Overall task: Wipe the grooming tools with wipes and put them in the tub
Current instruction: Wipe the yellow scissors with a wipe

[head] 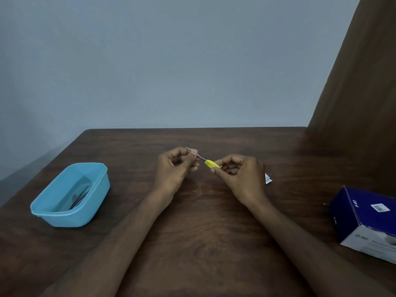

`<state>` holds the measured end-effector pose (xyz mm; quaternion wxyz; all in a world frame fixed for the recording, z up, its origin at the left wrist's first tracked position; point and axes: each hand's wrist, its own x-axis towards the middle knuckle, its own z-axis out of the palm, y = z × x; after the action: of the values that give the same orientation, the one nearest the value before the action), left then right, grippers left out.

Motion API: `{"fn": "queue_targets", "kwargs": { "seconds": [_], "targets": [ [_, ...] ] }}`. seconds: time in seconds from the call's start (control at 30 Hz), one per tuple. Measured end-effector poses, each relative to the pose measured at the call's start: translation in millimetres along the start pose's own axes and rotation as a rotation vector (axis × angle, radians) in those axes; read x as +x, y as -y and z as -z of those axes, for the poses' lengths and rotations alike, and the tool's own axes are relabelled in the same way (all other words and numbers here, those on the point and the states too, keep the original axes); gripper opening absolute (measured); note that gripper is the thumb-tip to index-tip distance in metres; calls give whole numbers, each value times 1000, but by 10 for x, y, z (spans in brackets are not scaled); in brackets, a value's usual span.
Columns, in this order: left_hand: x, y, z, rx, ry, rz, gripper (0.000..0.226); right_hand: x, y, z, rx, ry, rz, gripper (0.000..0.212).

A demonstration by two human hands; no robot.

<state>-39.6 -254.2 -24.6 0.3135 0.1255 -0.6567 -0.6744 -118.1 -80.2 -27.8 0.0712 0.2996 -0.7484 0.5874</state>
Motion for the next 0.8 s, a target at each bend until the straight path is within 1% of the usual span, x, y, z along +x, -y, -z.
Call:
{"fn": "queue_targets", "kwargs": {
  "seconds": [0.1,0.17,0.27,0.33,0.4,0.47,0.53,0.63,0.7,0.8],
  "targets": [
    [-1,-1,10,-20,-13,0,18,-8,4,-34,46,39,-27,13],
    [5,-4,31,-53,-18,8,15,-7,20,-38,123,24,-45,10],
    [5,-23,34,-75,-2,18,7,18,32,-27,223,-40,-84,9],
    [-11,-39,16,-64,15,10,7,54,8,-7,238,-101,-114,13],
    [-28,-35,-1,-12,46,-15,8,82,-19,35,229,-143,-103,16],
    [-42,-25,-9,55,77,-43,11,84,-15,66,207,-142,-52,19],
    [-53,-24,-5,84,102,-59,10,49,24,58,158,-105,37,19],
    [-82,-45,-8,101,190,-59,12,-12,73,16,-6,-42,246,13],
    [-86,-44,-7,91,210,-48,14,-15,55,6,-114,-9,346,9],
    [-52,-36,-2,48,150,-29,16,4,-14,34,-227,2,338,9]
  ]
}}
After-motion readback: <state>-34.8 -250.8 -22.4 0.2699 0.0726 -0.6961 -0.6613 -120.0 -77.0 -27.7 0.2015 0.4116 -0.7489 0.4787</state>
